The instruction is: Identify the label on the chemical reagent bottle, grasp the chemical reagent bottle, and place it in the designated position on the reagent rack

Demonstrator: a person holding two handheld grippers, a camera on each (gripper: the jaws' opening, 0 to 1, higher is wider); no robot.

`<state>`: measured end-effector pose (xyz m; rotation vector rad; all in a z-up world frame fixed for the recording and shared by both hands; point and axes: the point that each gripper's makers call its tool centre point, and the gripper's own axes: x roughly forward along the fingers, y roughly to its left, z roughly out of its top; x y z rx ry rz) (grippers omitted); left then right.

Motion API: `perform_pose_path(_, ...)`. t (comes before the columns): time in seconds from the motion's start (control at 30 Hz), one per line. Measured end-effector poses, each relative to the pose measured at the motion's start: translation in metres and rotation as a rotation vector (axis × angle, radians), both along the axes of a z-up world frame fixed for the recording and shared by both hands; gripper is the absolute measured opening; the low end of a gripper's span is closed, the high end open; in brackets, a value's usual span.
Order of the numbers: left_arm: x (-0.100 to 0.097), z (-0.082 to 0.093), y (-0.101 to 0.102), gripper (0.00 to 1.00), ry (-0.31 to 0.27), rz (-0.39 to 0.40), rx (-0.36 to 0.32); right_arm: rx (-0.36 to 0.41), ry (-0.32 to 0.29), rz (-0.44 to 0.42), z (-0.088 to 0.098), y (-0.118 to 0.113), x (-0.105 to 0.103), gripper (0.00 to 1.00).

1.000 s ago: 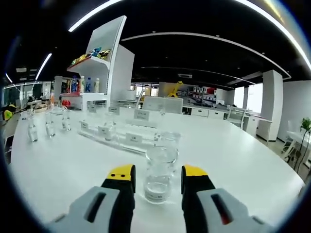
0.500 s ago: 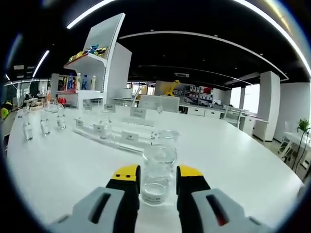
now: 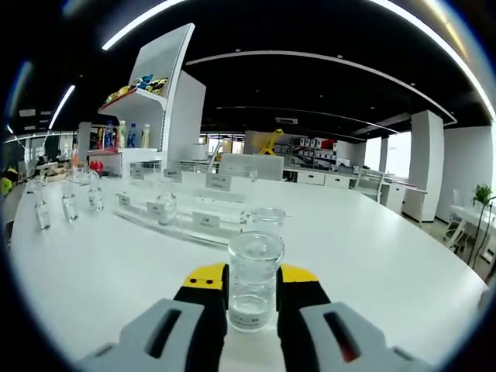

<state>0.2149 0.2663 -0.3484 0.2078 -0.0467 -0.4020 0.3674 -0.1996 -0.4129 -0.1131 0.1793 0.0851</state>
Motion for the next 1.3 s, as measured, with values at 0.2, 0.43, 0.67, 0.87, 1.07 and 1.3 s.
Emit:
perform_pose_path(0.2,0.000,0.000,0.000,0.29,-0.001,-0.001,0.000,0.004,-0.005,-0.002,0.000,0.000,0.000,0.23)
perform_pose_path(0.43,0.000,0.001,0.001,0.29,-0.005,0.003,0.000,0.036,-0.028,-0.002,0.001,-0.001,0.000,0.21)
perform_pose_path(0.67,0.000,0.000,0.002,0.29,-0.003,0.006,0.000,0.055,-0.052,-0.004,0.002,-0.001,0.001,0.19)
perform_pose_path(0.87,0.000,-0.001,-0.002,0.29,-0.003,-0.001,0.004,0.063,-0.059,0.000,0.002,-0.001,0.000,0.19)
perform_pose_path(1.07,0.001,-0.004,-0.008,0.29,0.005,-0.009,0.013,0.075,-0.066,0.005,0.002,-0.002,-0.001,0.19)
perform_pose_path(1.3,-0.001,-0.002,-0.012,0.29,0.003,-0.016,0.016,0.077,-0.064,0.006,0.004,-0.006,-0.002,0.19)
